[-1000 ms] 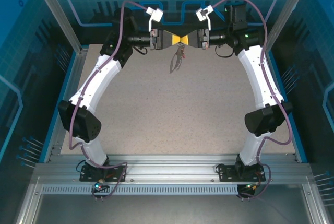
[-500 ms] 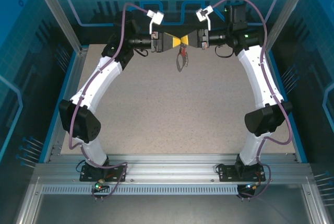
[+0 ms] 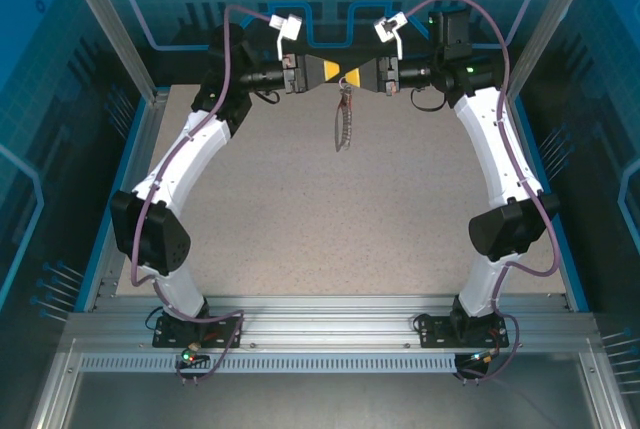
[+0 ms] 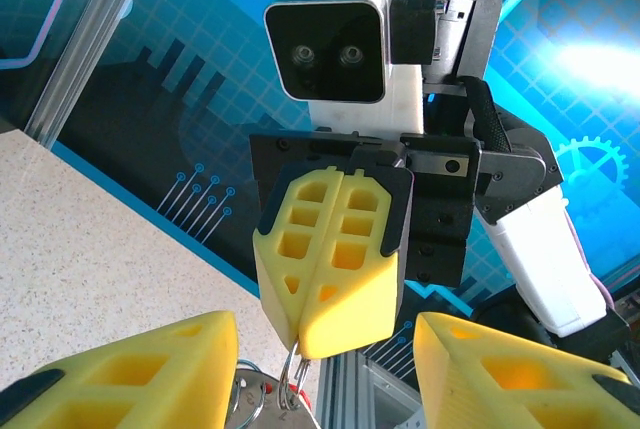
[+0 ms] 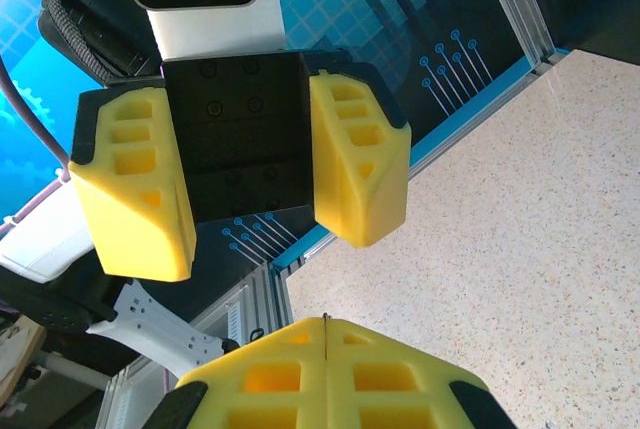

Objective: Put the keys on the keyring

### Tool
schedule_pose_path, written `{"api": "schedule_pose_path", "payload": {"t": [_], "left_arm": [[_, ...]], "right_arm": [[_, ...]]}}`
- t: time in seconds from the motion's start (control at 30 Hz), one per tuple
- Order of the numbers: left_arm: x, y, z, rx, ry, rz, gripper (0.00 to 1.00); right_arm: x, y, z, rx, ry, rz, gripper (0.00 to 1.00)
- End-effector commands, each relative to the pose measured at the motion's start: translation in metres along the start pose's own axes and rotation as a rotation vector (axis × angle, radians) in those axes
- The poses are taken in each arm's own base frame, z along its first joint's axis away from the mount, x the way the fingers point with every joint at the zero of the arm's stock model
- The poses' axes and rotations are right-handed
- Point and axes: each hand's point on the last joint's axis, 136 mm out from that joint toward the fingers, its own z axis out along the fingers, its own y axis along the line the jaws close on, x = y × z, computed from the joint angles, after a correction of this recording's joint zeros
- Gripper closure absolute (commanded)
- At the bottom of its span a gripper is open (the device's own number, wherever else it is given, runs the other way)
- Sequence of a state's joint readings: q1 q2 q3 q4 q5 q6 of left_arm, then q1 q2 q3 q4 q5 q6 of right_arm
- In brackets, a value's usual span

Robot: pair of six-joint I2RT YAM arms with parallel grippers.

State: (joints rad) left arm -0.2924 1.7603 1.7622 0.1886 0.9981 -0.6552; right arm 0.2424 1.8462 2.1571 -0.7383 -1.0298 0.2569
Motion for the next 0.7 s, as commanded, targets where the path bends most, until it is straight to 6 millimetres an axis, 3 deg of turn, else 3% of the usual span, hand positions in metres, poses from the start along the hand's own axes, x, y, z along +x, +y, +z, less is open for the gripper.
{"api": "schedule_pose_path", "payload": {"t": [0.0, 0.67], "left_arm": [[0.0, -0.009, -0.005, -0.004, -0.007, 0.017, 0.51], [0.016, -0.011, 0.012, 0.045, 0.059, -0.013, 0.66]], "right_arm": [[-0.005, 0.027, -0.004, -0.048, -0.014, -0.045, 1.0], [-0.008, 0.029, -0.004, -0.058, -0.025, -0.048, 1.0]]}}
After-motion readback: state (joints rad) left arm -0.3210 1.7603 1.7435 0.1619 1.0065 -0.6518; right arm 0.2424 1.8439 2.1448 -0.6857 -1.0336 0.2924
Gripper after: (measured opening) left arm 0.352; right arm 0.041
